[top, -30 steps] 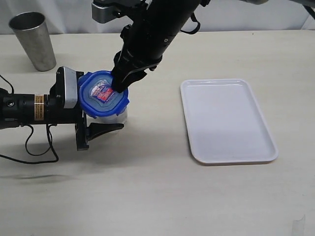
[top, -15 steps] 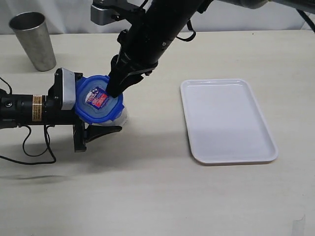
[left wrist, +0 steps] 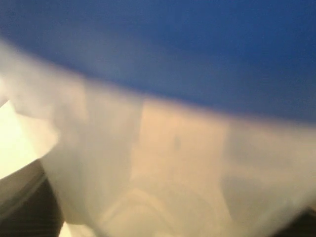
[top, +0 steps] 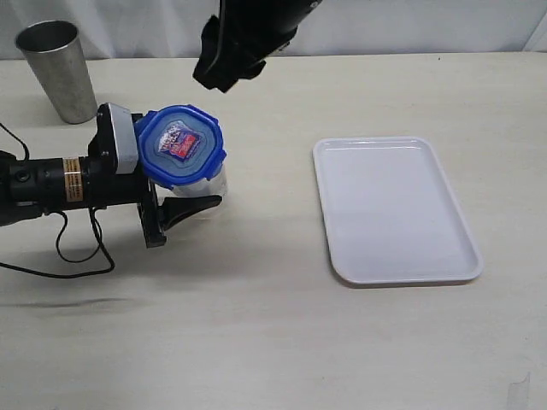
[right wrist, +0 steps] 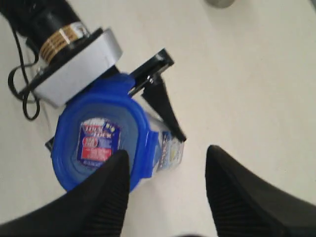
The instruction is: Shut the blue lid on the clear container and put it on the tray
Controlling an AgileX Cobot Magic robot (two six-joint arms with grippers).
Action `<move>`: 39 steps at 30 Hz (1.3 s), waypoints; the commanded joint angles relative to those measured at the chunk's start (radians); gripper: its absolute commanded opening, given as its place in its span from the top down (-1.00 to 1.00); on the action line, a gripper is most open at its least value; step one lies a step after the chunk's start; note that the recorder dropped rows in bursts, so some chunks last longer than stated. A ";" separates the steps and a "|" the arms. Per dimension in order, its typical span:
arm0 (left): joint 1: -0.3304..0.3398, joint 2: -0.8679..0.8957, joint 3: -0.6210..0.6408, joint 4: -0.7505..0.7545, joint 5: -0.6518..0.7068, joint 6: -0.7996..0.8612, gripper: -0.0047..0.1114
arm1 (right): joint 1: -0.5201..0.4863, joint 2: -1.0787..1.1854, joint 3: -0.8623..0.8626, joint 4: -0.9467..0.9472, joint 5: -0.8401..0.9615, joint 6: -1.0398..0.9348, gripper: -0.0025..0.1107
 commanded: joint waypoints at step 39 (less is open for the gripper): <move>-0.003 -0.118 -0.006 0.104 0.175 0.135 0.92 | 0.090 -0.098 0.179 -0.408 -0.287 -0.060 0.28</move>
